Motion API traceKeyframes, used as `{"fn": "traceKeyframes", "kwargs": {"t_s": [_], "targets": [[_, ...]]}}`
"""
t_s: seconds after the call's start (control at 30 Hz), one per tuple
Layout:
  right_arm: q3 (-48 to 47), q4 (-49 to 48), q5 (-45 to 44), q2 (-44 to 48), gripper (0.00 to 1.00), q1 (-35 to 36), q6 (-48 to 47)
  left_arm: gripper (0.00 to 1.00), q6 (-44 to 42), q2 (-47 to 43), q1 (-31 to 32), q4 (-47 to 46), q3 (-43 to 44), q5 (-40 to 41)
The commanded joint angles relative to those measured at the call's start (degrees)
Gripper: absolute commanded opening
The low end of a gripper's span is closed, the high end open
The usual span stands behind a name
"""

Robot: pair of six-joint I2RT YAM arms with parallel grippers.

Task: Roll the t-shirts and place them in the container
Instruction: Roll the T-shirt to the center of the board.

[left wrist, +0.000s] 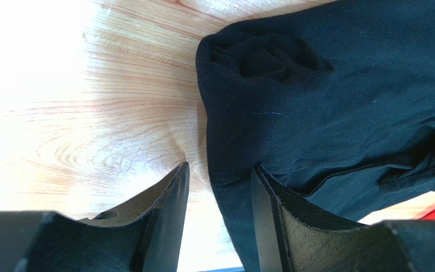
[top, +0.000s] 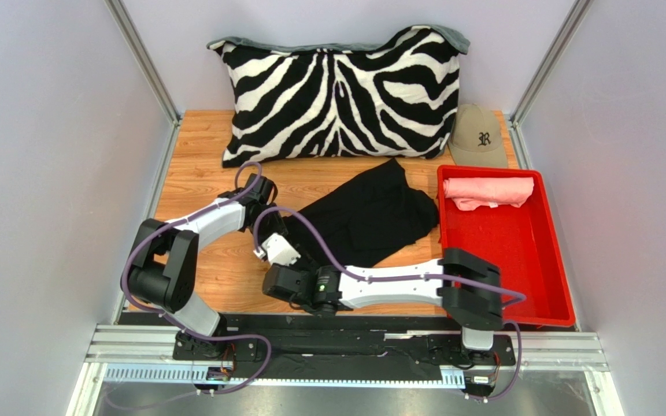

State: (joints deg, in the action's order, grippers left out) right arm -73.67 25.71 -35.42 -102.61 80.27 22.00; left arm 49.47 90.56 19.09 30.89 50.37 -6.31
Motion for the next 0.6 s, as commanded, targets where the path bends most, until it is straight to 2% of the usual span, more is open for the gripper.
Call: {"fn": "traceKeyframes", "kwargs": {"t_s": [0.0,0.23,0.57], "targets": [[-4.37,-0.57,-5.71,-6.53,0.57,0.06,-10.39,0.53,-1.66,0.84,0.07,2.06,1.75,2.09],[-9.47,0.91,-7.73,-14.01,0.58,0.06,-14.44,0.53,-2.19,1.46,0.16,2.24,2.28,1.82],[-10.97,6.19,-8.35,-19.29,0.59,-0.03,-11.46,0.53,-2.63,1.81,0.07,2.33,2.54,2.26]]}}
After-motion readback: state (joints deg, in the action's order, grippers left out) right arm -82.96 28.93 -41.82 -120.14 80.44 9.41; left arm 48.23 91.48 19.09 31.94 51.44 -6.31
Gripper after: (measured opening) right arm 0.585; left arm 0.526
